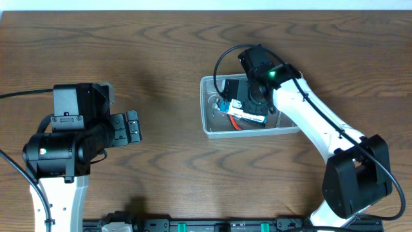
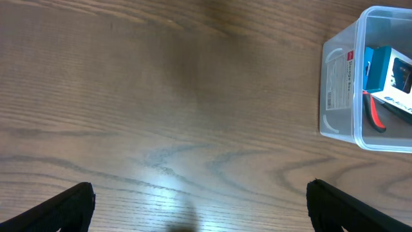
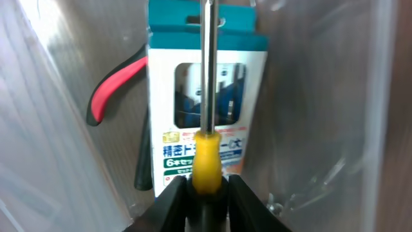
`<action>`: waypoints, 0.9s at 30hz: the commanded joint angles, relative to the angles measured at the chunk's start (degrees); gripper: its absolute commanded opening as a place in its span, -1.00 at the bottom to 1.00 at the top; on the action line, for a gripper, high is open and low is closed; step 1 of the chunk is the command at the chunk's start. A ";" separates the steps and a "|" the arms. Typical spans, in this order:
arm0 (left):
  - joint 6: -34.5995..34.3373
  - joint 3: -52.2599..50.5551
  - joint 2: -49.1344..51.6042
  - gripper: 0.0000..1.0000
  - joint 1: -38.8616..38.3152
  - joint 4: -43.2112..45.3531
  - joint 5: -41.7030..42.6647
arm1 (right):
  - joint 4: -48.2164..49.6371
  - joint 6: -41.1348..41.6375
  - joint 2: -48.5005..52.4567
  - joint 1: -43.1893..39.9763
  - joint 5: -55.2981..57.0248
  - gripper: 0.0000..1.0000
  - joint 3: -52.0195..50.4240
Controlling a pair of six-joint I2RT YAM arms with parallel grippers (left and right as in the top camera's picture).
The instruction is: Pack container
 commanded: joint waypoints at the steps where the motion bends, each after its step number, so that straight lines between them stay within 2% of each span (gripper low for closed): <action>1: -0.50 0.76 -0.15 0.96 0.28 0.02 -0.90 | 0.63 -2.47 -1.46 0.00 -1.05 -0.44 -0.96; 4: -0.50 0.76 -0.15 0.96 0.28 0.02 -0.90 | 2.29 -2.03 -1.46 0.00 -1.03 -0.14 -0.94; 5: -0.50 0.76 -0.15 0.96 0.28 0.02 -0.90 | 3.34 -1.09 -1.46 0.00 -1.03 0.12 -0.94; 8: -0.50 0.76 -0.15 0.96 0.28 0.02 -0.90 | 7.48 4.68 -1.57 0.00 -0.35 0.56 -0.85; 10: -0.52 0.76 -0.15 0.96 0.28 0.02 -0.90 | 9.68 9.90 -1.95 0.00 0.59 0.96 -0.20; 16: -0.50 0.76 -0.15 0.96 0.28 0.02 -0.90 | 10.86 29.18 -6.45 -0.35 10.29 0.99 5.44; 22: -0.50 0.76 -0.15 0.96 0.28 0.02 -0.90 | 9.66 37.24 -16.70 -4.92 16.85 0.99 6.49; 27: -0.50 0.76 -0.15 0.96 0.28 0.02 -0.90 | 1.99 45.07 -25.83 -13.53 15.54 0.98 6.43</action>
